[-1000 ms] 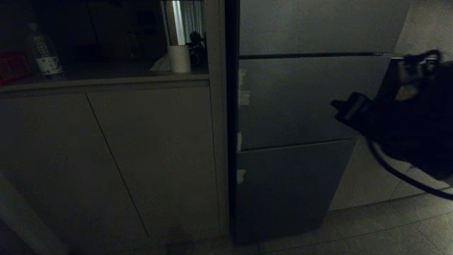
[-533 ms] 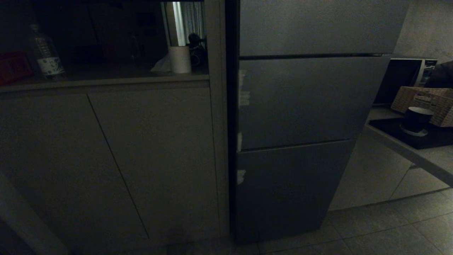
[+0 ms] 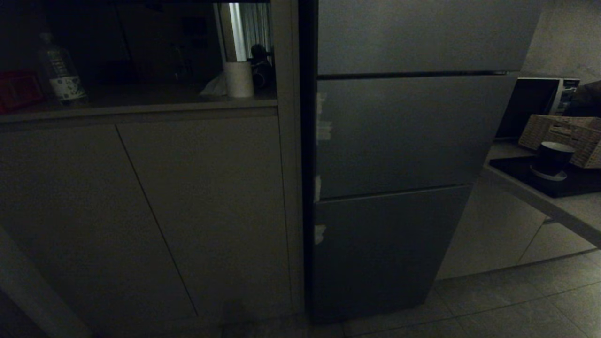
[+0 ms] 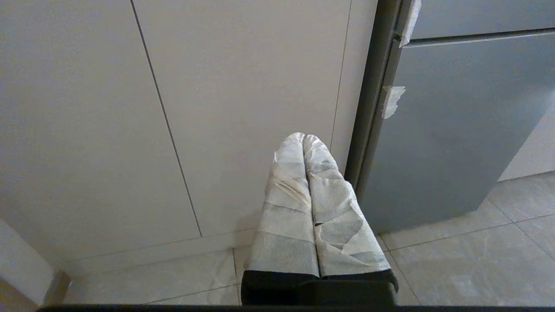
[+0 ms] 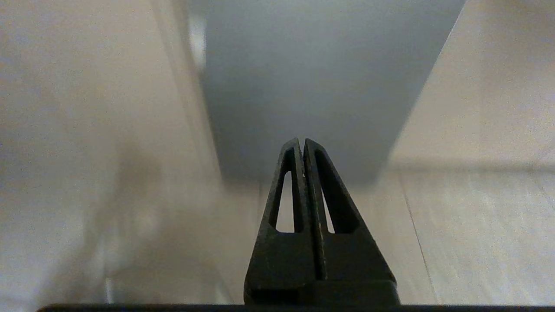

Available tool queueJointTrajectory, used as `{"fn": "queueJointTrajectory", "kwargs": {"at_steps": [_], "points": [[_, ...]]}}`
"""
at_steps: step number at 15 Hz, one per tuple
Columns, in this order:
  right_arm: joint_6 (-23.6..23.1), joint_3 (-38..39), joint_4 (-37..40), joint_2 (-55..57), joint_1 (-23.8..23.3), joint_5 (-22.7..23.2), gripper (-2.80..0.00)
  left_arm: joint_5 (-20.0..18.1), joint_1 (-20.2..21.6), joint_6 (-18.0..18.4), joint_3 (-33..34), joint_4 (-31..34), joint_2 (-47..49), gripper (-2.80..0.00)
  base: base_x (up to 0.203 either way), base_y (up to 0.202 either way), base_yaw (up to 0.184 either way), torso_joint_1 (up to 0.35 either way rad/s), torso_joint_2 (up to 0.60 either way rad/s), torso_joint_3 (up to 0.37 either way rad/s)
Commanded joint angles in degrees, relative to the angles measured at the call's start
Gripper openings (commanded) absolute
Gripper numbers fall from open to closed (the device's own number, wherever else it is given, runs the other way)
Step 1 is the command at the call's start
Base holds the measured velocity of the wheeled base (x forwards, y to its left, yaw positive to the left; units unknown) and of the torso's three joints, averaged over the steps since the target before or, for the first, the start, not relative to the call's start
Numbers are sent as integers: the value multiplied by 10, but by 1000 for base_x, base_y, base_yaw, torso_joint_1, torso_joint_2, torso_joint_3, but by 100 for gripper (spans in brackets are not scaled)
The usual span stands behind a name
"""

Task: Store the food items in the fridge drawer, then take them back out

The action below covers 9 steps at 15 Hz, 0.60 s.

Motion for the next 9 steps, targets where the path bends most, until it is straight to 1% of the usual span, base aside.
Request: {"fn": "queueJointTrajectory", "kwargs": {"at_steps": [1,3,4,5,7,9], "points": [[-33,-11,88,-10,-12,11,-280,0,0,0,0,0,0,-280,0,0,0,0,0,0],[-42,-12,89,-12,-88,13,-280,0,0,0,0,0,0,-280,0,0,0,0,0,0],[-45,-11,88,-19,-115,13,-280,0,0,0,0,0,0,-280,0,0,0,0,0,0],[-47,-11,88,-44,-123,16,-280,0,0,0,0,0,0,-280,0,0,0,0,0,0],[-60,-12,89,-126,-117,31,-280,0,0,0,0,0,0,-280,0,0,0,0,0,0],[-72,-10,85,-169,-114,40,-280,0,0,0,0,0,0,-280,0,0,0,0,0,0]]}}
